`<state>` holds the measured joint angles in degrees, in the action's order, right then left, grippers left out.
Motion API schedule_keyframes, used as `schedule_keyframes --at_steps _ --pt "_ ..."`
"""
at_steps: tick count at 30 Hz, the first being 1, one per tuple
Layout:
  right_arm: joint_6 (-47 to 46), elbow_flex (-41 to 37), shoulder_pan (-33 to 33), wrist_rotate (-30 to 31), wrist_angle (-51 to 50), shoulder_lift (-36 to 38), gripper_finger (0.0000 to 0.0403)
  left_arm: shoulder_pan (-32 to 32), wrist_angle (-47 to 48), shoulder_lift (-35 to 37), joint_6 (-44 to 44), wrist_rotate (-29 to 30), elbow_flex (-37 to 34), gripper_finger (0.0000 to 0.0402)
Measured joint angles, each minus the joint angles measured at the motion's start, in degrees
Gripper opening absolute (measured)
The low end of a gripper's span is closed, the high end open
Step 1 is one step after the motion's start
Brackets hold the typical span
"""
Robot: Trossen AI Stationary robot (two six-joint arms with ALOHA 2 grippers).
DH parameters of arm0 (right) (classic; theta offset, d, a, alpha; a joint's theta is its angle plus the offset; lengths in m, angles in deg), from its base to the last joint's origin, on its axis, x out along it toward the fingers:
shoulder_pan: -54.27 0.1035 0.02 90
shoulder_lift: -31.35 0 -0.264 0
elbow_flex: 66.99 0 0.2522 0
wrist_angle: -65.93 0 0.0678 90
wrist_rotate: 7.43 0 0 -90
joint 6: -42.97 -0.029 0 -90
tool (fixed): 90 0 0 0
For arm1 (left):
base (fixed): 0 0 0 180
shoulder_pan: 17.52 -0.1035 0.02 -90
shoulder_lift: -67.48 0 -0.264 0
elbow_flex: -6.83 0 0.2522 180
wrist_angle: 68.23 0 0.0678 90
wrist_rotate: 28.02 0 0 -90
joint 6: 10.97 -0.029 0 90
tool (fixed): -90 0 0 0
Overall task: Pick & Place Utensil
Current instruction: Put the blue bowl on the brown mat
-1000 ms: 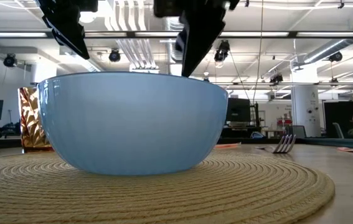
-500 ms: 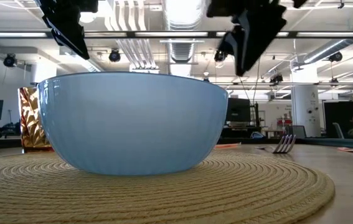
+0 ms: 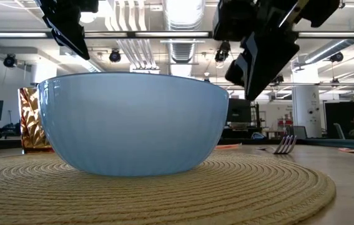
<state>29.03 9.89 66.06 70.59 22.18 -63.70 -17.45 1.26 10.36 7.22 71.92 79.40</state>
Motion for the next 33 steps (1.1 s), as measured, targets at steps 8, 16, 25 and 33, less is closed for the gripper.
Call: schedule_keyframes --at_steps 8,16,25,33 --pt "-1.11 -0.25 0.00 -5.06 5.28 -4.34 0.0009 0.01 0.00 0.00 0.02 0.01 0.00 0.0154" --pt "0.27 3.71 0.09 -8.42 5.36 -9.83 0.0008 0.00 -0.04 -0.02 0.02 0.02 0.00 0.0154" --pt "1.86 5.92 0.09 -9.71 5.69 -11.72 0.0008 0.02 0.00 -0.02 0.02 0.02 0.00 0.0154" --pt "1.69 5.88 0.01 -9.69 9.43 -11.79 0.0008 0.02 0.00 -0.02 0.00 0.02 0.00 0.0154"
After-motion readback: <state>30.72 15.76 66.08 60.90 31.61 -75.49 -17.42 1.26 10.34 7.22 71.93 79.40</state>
